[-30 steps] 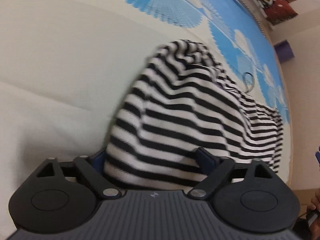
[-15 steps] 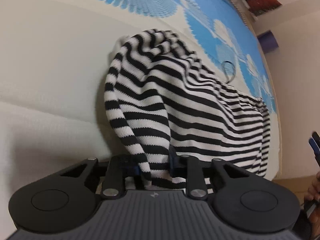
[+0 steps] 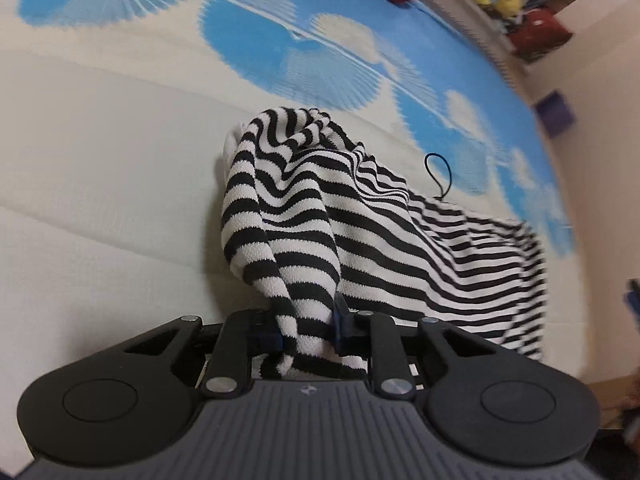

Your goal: Fold small clothes

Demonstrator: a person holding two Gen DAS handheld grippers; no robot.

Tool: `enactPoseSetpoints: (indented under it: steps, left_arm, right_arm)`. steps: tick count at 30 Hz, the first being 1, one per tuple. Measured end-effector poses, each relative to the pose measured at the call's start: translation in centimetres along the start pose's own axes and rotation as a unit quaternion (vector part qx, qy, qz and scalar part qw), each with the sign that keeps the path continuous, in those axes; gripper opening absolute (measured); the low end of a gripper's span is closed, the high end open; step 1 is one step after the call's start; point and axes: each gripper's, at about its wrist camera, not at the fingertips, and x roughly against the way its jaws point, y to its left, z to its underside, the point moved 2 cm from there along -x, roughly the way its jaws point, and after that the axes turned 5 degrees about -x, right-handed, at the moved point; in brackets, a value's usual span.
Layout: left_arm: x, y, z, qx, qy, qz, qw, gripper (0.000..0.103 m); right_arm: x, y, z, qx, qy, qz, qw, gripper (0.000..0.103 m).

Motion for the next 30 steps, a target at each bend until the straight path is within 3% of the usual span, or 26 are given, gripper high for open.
enactPoseSetpoints:
  steps: [3, 7, 15, 22, 25, 30]
  left_arm:
    - [1.3, 0.2, -0.1, 0.009, -0.013, -0.031, 0.9994, 0.023]
    - [2.3, -2.3, -0.4, -0.024, -0.026, -0.037, 0.9987, 0.023]
    - [2.9, -11.9, -0.9, -0.065, -0.075, 0.012, 0.9950, 0.022]
    - [-0.4, -22.9, 0.5, -0.146, -0.068, 0.045, 0.9860, 0.022]
    - [-2.8, -27.2, 1.4, -0.174, -0.056, 0.042, 0.9822, 0.022]
    - [-6.6, -31.4, 2.6, -0.196, -0.039, 0.028, 0.9793, 0.027]
  right_arm:
    - [-0.1, -0.3, -0.1, -0.002, 0.002, -0.004, 1.000, 0.051]
    - [-0.1, -0.7, -0.3, -0.005, 0.005, -0.007, 1.000, 0.051]
    - [0.5, -1.4, -0.3, -0.003, 0.004, -0.012, 1.000, 0.051]
    - [1.1, -3.1, -0.1, -0.003, 0.009, -0.009, 1.000, 0.051]
    - [1.1, -3.7, -0.1, 0.004, 0.009, -0.005, 1.000, 0.051]
    - [0.8, -3.9, 0.0, 0.013, 0.012, 0.001, 1.000, 0.051]
